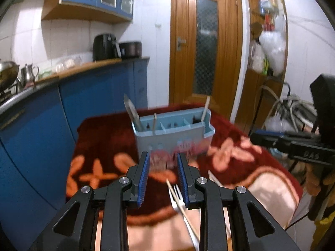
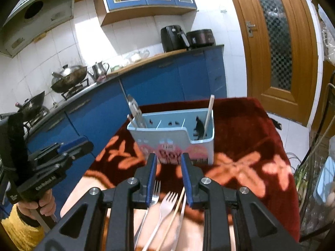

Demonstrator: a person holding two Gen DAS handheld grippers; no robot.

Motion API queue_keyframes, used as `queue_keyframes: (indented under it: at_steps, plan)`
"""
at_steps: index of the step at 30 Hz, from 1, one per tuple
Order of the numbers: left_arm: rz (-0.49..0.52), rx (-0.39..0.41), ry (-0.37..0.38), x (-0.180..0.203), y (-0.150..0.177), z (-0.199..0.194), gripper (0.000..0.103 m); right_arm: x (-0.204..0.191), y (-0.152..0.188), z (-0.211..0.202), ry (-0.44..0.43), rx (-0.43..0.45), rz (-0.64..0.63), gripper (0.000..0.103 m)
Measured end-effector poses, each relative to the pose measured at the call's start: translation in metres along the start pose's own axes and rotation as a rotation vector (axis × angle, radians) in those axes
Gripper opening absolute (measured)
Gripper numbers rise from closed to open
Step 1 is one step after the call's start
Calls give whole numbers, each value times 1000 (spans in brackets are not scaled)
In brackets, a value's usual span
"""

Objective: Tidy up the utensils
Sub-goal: 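Move both tools back toward the forks and chopsticks on the blanket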

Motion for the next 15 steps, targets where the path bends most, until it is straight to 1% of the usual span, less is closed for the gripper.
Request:
queue_keyframes:
  at_steps: [5, 8, 13, 15]
  plan:
    - [-22, -104, -6, 2, 21, 17, 27, 0, 22, -5, -1, -41, 21, 32]
    - [-32, -166, -25, 3, 33, 30, 27, -1, 39, -6, -2, -67, 28, 32]
    - [-44, -274, -19, 7, 51, 52, 27, 4, 61, -6, -2, -99, 44, 32]
    - [-36, -303, -28, 10, 55, 60, 27, 10, 68, -5, 7, -104, 64, 33]
Point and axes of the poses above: each gripper's, at about its wrist camera, not at the fingertips, and z roughly the way its jaws point, x to its right, y to its underside, the point moved 3 cm from there along z, roughly the way its jaws point, and after that the axes turned 10 degrees about -z, right-handed, at the moved point
